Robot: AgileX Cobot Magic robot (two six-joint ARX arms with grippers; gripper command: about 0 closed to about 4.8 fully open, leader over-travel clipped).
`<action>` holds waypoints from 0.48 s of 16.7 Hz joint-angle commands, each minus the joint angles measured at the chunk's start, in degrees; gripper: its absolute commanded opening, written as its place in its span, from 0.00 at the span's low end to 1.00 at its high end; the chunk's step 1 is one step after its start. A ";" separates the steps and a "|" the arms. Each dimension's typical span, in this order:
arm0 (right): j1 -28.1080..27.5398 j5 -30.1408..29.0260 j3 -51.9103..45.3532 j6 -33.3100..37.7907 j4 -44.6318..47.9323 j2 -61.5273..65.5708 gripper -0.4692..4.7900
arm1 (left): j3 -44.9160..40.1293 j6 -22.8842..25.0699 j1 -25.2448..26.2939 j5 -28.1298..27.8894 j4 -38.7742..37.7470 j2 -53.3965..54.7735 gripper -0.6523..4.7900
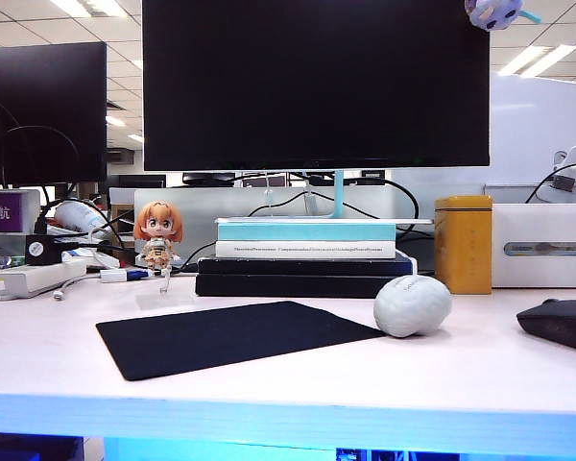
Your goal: Place the black mouse on the black mouse pad.
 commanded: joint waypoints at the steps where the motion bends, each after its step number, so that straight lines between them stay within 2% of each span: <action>1: 0.09 -7.30 6.14 -6.73 -9.42 7.28 0.09 | 3.63 6.40 -0.11 9.11 -12.48 1.53 0.11; 4: 1.31 -9.94 6.86 -14.97 -18.64 13.11 0.09 | 3.69 7.58 -2.03 11.43 -17.25 1.53 0.11; 6: 3.82 -9.88 6.86 -20.00 -23.93 17.03 0.09 | 3.69 7.67 -5.09 11.76 -16.15 1.57 0.11; 8: 5.90 -8.74 6.86 -22.14 -26.67 20.57 0.09 | 3.69 7.65 -7.13 12.04 -15.96 2.01 0.11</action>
